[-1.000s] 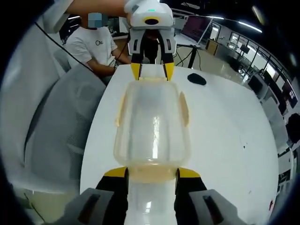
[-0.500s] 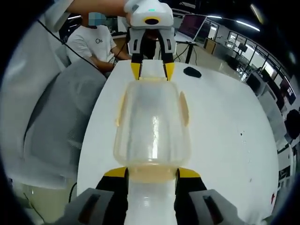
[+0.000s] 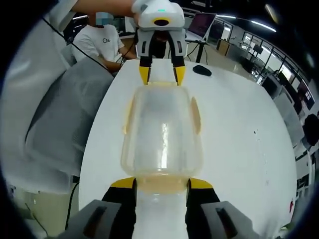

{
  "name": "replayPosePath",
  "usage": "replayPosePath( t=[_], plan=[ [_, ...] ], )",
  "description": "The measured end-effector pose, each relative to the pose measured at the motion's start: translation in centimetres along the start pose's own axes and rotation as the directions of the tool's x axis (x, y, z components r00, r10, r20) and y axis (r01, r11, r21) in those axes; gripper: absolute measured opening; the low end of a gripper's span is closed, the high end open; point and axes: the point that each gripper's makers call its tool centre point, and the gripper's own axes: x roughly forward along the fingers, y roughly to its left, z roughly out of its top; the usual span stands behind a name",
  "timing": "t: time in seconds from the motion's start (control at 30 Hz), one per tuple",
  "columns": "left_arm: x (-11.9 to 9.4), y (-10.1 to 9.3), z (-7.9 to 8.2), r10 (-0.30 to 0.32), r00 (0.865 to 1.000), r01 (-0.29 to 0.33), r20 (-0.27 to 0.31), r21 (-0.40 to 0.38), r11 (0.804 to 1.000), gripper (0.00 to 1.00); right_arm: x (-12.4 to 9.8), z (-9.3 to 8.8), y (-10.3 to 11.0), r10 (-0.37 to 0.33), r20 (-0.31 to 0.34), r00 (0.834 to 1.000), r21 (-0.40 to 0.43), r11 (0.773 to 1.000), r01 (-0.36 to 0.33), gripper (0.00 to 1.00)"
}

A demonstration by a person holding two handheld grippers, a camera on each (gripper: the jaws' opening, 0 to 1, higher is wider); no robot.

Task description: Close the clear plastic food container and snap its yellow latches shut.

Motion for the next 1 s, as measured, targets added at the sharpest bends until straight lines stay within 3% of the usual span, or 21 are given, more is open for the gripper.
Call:
replayPosePath(
  t=[0.57,1.0],
  plan=[
    [3.4,0.2,1.3,-0.005,1.000,0.005,-0.016,-0.003,1.000,0.37,0.3,-3.5,-0.2,0.002,-0.029,1.000,0.007,1.000,-0.001,0.36],
    [4.7,0.5,1.5,-0.015,1.000,0.015,-0.025,0.006,1.000,0.37,0.9,-4.8,-0.4,0.005,-0.038,0.999,0.020,1.000,-0.004,0.36]
  ],
)
